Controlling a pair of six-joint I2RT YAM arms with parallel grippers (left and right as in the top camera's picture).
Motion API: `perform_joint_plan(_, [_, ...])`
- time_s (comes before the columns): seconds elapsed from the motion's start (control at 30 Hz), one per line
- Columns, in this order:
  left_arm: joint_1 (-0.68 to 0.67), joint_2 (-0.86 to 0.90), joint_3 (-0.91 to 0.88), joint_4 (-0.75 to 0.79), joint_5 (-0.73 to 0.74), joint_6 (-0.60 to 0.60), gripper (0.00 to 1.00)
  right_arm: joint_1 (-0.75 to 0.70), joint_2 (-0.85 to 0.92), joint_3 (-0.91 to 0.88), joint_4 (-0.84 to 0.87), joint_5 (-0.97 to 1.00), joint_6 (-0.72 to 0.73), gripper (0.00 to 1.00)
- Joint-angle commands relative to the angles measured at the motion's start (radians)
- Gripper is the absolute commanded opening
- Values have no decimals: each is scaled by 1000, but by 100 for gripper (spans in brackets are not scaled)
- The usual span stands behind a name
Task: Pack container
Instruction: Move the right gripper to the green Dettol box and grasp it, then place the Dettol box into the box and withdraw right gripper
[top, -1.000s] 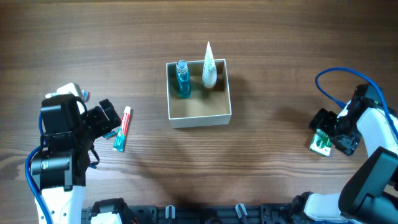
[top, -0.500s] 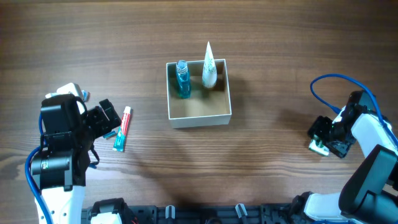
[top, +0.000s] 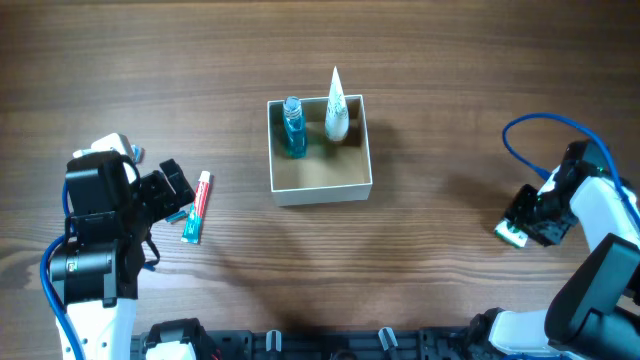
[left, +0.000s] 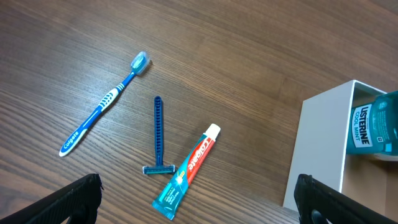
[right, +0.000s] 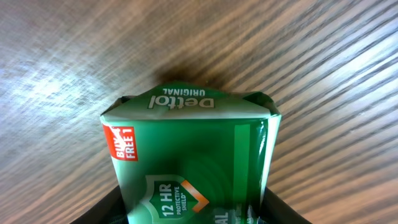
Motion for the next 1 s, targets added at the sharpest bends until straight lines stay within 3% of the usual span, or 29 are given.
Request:
perform_joint_plan(0.0, [8,1,19,3,-16,-16,100,4,-40,97,-46,-17,2,23])
perform_joint_plan(0.17, [8,1,19,3,-16,-16,100,71,-179,325,-209,-58,0,4])
perform_joint_plan(0.27, [8,1,19,3,-16,-16,100,304,-298,493,-233,-58,-137,4])
perform_joint_plan(0.37, [8,1,19,3,-16,-16,100,598,-354,528,-136,-54,-327,4])
perform_joint_plan(0.47, [8,1,19,3,-16,-16,100,874,-320,527,-119,-54,-520,4])
perform_joint_plan(0.6, [8,1,19,3,-16,-16,100,1090,-208,526,-115,-35,-763,5])
perform_joint_plan(0.83, [8,1,19,3,-16,-16,100,1120,71,526,5,-1,-757,4])
perform_joint_plan(0.87, [8,1,19,3,-17,-16,100,1120,92,526,23,0,-758,6])
perform_joint_plan(0.9, [8,1,19,3,-16,-16,100,1120,114,526,34,-1,-757,18])
perform_joint_plan(0.97, [8,1,19,3,-16,-16,100,1120,128,526,33,-1,-736,54])
